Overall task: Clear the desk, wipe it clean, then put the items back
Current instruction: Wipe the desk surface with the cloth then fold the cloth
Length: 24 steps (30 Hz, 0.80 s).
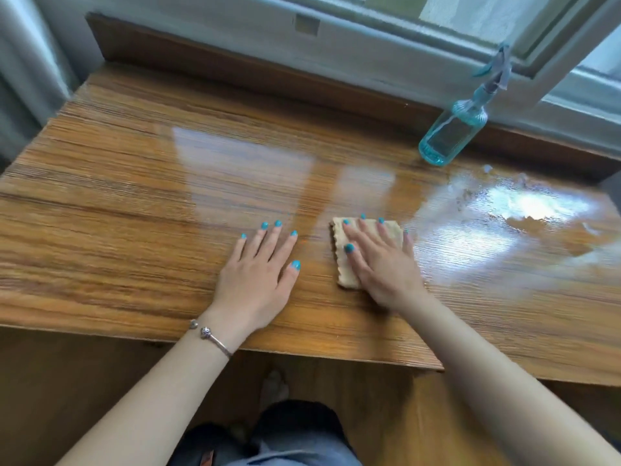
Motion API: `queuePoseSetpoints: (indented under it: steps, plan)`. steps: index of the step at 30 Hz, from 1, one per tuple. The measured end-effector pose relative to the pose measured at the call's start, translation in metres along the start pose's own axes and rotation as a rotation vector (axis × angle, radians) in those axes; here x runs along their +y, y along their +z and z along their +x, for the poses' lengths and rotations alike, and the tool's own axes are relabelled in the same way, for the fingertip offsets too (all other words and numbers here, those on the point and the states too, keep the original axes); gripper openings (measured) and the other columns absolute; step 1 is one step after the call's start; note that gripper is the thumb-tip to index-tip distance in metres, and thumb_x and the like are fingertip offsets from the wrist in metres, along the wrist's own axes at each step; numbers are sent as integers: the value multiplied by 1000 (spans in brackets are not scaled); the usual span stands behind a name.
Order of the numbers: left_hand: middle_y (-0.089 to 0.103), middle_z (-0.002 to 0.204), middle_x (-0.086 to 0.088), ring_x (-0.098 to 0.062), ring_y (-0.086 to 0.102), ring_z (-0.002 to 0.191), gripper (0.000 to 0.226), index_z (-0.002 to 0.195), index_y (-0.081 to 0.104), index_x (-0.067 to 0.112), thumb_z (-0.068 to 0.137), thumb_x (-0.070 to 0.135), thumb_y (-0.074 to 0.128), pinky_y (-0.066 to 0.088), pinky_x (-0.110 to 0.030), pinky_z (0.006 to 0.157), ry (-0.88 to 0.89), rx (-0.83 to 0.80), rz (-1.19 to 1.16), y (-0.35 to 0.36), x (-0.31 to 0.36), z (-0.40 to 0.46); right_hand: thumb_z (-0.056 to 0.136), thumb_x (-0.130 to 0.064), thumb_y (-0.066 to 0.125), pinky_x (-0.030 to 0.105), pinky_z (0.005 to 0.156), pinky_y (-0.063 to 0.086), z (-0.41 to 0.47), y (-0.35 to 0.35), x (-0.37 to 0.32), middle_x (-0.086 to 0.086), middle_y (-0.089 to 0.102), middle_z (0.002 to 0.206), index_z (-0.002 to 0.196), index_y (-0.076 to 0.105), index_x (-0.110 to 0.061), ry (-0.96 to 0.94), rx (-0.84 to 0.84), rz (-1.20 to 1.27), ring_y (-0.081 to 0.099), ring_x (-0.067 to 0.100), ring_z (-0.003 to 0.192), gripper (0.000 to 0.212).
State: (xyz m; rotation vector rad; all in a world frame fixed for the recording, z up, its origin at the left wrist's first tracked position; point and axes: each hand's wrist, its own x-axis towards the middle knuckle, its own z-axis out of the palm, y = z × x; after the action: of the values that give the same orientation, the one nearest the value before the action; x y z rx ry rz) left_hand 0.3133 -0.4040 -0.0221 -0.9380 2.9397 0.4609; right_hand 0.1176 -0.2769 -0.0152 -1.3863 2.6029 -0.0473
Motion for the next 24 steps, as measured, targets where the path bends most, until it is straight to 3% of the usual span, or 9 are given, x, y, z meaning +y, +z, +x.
queuePoseSetpoints:
  steps: [5,11,14,18,21,24]
  plan:
    - [-4,163,5,-14,-10,149,59,153,-5,36,95,48,0,-5,-38,121,42,71,40,9,-17,-16,101,-52,14,52,119,-4,55,0,-15,-7,3,164,153,5,-42,151,14,38,-5,21,151,53]
    - [2,163,3,-16,-4,150,57,153,2,35,97,46,5,-3,-39,121,41,108,20,15,-17,-14,91,-65,2,46,120,-4,-94,27,-57,-15,-5,163,150,-4,-48,54,7,31,-10,16,150,62]
    - [2,163,3,-16,-4,150,54,153,4,35,101,44,13,-4,-40,121,52,93,8,14,-16,-11,93,-67,12,48,120,1,-41,17,-34,-12,2,163,152,3,-46,132,29,-10,-3,18,151,63]
    - [5,163,3,-17,-1,150,52,153,10,35,102,41,19,-4,-43,120,54,109,5,15,-18,-11,101,-53,16,52,119,-2,-9,16,-48,-8,0,164,155,7,-34,338,56,74,-7,20,150,58]
    - [4,163,3,-17,-2,150,53,154,8,35,102,40,17,-4,-44,120,58,115,49,19,-20,-11,101,-52,14,52,119,-2,-75,35,-99,-12,-1,163,155,4,-33,154,77,30,-8,16,150,58]
    - [3,163,3,-18,-2,150,54,154,5,35,101,41,15,-4,-44,120,65,115,56,18,-23,-8,101,-55,14,49,120,-3,-80,33,-93,-16,0,163,154,2,-40,8,19,29,-8,13,150,57]
